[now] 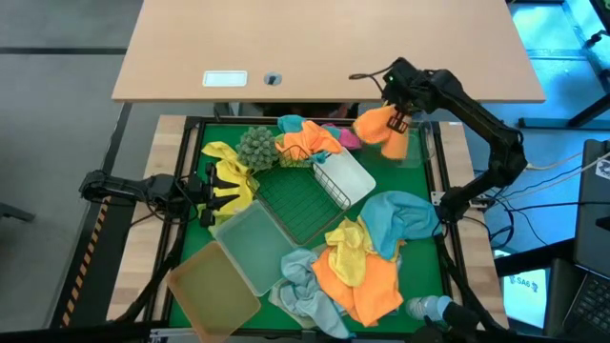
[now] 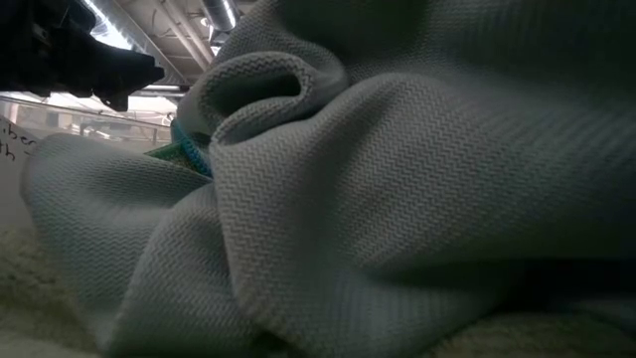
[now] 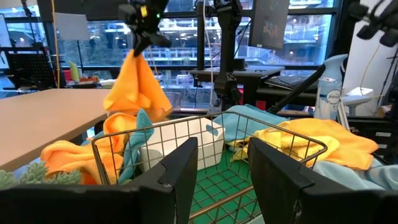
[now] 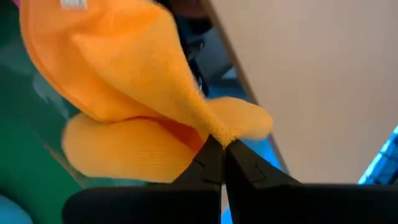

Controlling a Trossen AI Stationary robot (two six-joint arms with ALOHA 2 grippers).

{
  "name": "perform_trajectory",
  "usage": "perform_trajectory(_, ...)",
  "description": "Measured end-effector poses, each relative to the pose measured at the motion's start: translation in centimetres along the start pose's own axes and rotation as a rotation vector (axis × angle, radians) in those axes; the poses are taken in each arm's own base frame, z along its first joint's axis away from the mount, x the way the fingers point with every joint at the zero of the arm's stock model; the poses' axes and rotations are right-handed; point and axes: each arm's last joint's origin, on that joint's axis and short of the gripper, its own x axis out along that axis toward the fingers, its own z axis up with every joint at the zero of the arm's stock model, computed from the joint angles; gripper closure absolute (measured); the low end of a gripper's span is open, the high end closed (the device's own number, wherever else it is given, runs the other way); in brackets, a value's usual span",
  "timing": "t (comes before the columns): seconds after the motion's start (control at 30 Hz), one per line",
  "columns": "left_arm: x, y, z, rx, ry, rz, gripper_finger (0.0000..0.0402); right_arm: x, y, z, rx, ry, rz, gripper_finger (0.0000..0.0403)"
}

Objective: Sort microfiber towel by color & place in baskets
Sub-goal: Put the orange towel into the transparent bin

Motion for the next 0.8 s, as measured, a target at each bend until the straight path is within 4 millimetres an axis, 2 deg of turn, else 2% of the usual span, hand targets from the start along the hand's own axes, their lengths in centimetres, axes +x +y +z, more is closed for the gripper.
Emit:
perform_trajectory(0.23, 0.0, 0.0, 0.0, 0.000, 0.000, 0.000, 0.0265, 2.5, 2.0, -1.5, -0.030, 0.105, 0.127, 0.0402)
perform_trajectory(0.6, 0.0, 0.0, 0.0, 0.000, 0.000, 0.000, 0.0265, 5.8, 5.4, -3.5, -0.150, 0.170, 0.528, 0.0402)
perform_trajectory(0.7, 0.0, 0.0, 0.0, 0.000, 0.000, 0.000, 0.0265, 6.1, 5.9, -4.0, -0.160, 0.206, 0.567, 0.0402)
perform_trajectory(0.8, 0.0, 0.0, 0.0, 0.000, -0.001, 0.000, 0.0265, 6.2, 5.8, -4.1, -0.170, 0.228, 0.533, 0.0402)
